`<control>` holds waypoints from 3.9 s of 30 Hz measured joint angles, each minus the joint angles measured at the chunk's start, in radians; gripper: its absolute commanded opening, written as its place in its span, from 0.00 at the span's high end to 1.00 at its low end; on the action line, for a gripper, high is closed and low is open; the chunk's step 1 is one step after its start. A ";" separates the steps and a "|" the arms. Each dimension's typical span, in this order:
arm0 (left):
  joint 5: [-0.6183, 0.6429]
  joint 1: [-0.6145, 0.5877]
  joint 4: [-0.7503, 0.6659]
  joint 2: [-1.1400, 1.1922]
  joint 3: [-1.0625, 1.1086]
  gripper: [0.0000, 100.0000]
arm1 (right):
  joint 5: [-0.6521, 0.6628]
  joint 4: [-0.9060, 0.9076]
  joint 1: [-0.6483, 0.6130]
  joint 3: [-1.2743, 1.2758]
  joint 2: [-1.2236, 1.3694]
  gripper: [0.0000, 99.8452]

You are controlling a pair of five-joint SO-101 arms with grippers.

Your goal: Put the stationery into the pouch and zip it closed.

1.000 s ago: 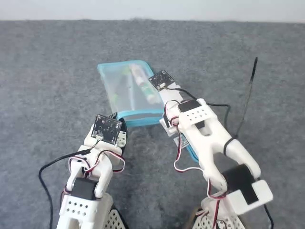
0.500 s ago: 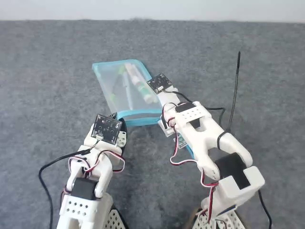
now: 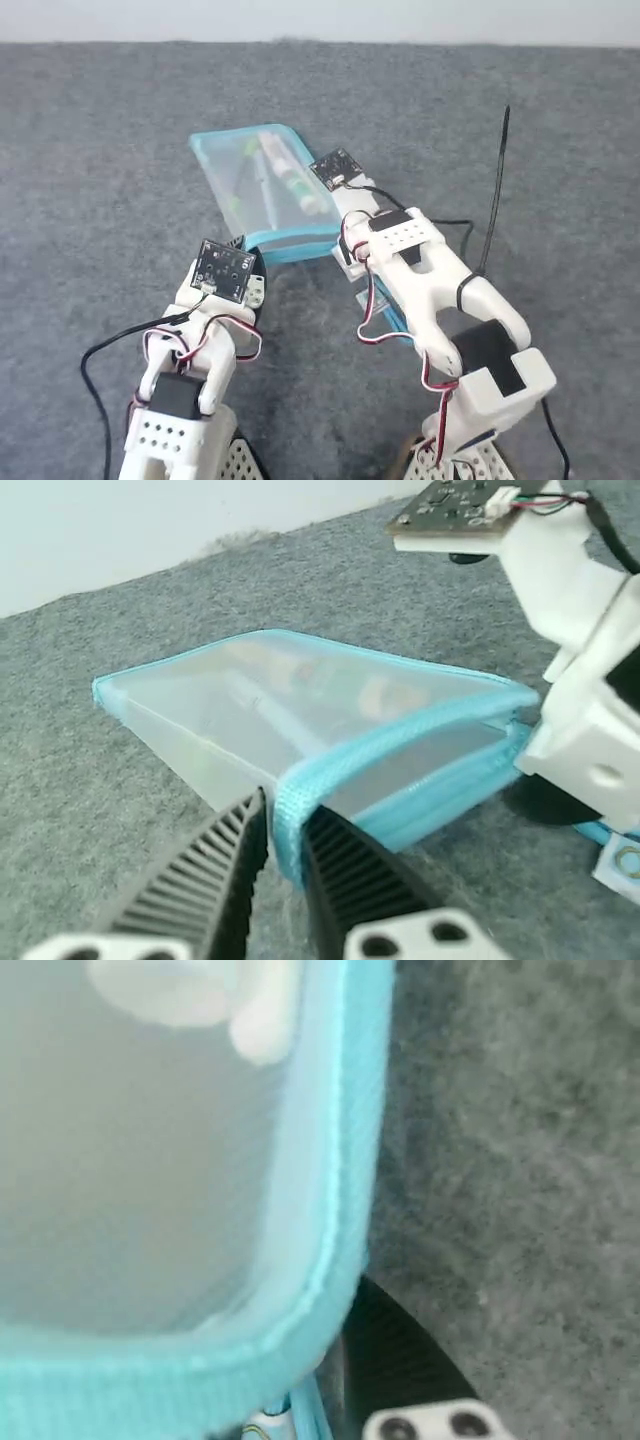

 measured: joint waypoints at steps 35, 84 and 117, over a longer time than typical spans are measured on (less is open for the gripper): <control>-0.020 0.002 0.000 -0.002 -0.002 0.99 | 0.124 0.479 -0.262 -0.003 -0.677 0.99; -0.021 0.032 0.000 0.000 -0.002 0.99 | 0.307 0.471 -0.181 0.430 -1.054 0.74; -0.021 0.032 0.000 0.000 -0.002 0.99 | 0.440 0.044 -0.186 0.555 -0.933 0.75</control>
